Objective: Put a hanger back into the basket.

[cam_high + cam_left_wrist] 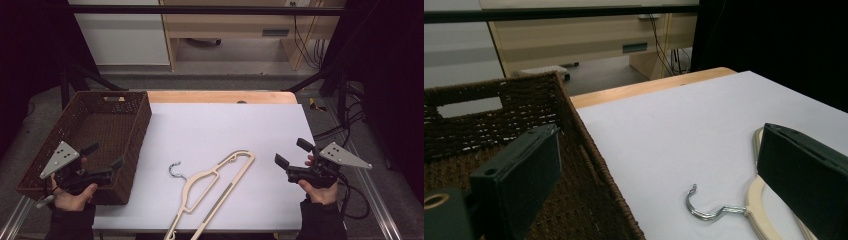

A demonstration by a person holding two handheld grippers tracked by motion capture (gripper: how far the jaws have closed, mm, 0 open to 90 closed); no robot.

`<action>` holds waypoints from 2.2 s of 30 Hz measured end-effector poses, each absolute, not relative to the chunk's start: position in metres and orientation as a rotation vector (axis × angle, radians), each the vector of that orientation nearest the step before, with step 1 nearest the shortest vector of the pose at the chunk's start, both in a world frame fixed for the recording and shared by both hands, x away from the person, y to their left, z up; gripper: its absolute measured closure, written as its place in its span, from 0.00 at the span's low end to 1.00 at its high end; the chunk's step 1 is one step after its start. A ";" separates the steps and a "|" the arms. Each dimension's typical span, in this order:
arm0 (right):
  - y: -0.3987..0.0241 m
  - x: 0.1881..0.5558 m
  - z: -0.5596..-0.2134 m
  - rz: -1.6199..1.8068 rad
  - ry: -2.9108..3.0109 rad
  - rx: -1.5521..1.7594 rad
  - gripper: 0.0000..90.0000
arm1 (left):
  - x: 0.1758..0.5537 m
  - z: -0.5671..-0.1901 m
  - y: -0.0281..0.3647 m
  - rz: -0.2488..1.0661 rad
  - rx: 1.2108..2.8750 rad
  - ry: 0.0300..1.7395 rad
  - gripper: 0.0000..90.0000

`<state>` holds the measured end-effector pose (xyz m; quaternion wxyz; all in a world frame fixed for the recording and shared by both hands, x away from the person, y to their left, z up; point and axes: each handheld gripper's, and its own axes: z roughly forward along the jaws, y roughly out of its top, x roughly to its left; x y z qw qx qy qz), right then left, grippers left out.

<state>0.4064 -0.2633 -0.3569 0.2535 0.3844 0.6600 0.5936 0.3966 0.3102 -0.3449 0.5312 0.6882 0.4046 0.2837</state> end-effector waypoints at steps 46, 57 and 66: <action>-0.085 0.454 -0.381 1.389 2.221 0.976 0.27 | 0.367 -0.422 0.232 0.427 1.919 0.845 0.15; -0.011 0.473 -0.417 1.188 2.434 0.906 0.47 | 0.362 -0.438 0.227 0.384 1.984 0.833 0.14; 0.011 0.486 -0.444 1.061 2.569 0.927 0.65 | 0.366 -0.443 0.228 0.374 1.987 0.854 0.14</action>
